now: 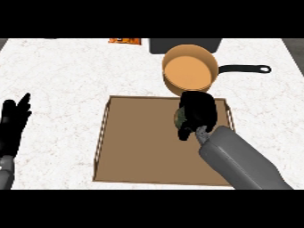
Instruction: Pick the squash from the tray and place it in the pot
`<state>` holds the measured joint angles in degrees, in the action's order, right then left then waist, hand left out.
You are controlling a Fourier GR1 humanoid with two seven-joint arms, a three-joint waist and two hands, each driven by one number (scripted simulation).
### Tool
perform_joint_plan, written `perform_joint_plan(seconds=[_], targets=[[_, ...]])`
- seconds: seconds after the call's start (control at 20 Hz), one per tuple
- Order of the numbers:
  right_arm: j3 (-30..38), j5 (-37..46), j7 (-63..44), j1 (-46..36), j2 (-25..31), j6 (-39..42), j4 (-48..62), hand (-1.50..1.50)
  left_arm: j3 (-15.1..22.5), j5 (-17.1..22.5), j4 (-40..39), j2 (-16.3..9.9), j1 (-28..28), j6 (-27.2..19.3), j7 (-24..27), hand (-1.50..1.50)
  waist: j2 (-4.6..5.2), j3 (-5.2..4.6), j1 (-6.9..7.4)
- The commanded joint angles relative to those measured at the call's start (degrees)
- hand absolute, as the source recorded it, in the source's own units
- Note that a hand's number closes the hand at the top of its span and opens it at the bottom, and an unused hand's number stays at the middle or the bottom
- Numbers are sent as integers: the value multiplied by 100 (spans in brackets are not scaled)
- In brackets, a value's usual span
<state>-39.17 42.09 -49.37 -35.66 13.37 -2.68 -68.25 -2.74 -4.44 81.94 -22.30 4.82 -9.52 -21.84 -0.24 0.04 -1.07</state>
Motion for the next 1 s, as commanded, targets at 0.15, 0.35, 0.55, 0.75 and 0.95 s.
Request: perform_joint_plan(seconds=[0.15, 0.35, 0.55, 0.75, 0.95], targets=[[1251, -1035, 2548, 528, 2994, 499, -295, 150, -210, 81, -9, -60, -281, -35, 145, 0, -17, 10, -305], [2135, -1365, 3931, 728, 4119, 184, -10, 150, -96, 34, 92, 30, -126, -36, -7, 0, 12, 9, -98], [3206, -2226, 4773, 666, 4446, -58, -167, 150, -41, 35, 320, 0, -414, 63, -63, 0, -42, 12, -86], [3766, -2867, 5070, 421, 4242, -101, -795, 150, 7, -91, 172, 120, -154, -84, -105, 0, -35, 1, -88], [4434, -3330, 5310, 589, 4390, -113, -1240, 150, -85, 66, 358, 10, -298, 152, -83, 0, -28, -2, -25]])
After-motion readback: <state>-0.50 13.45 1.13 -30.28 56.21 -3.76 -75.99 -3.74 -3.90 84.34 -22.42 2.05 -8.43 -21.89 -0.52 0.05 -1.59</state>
